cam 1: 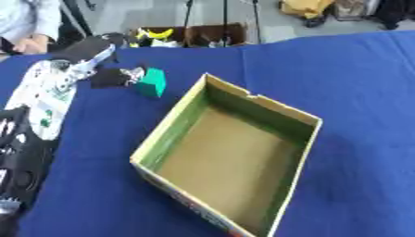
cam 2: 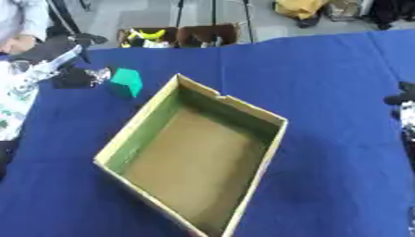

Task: Pick up objects on the table and place them in the box.

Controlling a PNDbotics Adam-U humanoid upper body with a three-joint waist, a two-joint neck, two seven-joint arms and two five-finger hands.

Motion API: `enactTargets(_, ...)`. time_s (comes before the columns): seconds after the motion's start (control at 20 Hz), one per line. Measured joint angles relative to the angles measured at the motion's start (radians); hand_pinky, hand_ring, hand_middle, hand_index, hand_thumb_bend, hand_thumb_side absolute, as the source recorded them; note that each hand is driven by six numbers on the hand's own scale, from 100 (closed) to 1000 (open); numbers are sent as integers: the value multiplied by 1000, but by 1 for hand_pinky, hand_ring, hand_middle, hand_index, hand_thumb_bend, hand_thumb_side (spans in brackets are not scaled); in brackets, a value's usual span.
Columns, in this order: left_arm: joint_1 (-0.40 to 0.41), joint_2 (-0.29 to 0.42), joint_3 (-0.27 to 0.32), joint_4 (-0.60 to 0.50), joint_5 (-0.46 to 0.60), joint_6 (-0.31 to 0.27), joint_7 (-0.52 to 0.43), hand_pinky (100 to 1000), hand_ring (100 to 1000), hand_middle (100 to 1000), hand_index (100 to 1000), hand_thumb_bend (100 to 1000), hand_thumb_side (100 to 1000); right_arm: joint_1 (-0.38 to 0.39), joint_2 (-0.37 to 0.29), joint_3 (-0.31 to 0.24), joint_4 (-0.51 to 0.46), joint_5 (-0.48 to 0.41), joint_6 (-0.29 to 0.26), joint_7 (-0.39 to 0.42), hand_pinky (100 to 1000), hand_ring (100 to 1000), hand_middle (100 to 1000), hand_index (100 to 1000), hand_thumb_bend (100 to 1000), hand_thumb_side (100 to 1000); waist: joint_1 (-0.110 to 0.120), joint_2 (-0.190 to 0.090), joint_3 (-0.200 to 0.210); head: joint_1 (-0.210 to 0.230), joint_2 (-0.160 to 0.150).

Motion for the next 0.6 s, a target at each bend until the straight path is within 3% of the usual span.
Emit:
enactTargets(0.15,-15,10,-1,18,1,-14,-54,506,750,966,1000,277,717,0,0,4,0,0,1,3,825,844,639,829,100,810,5,0,-4,3,-7)
enactTargets(0.2,-19,13,-1,21,3,-18,-71,521,757,975,1000,364,713,0,0,5,0,0,0,4,826,845,639,829,100,809,5,0,-5,3,-7)
enactTargets(0.3,-28,20,-6,25,10,-29,-106,536,764,982,1000,444,707,0,0,5,0,0,0,5,826,845,639,829,100,809,9,0,-6,4,-8)
enactTargets(0.6,-67,39,-16,49,33,-65,-210,569,778,1000,1000,459,635,0,-4,7,1,-1,0,10,826,845,639,829,100,809,16,0,-16,8,-8)
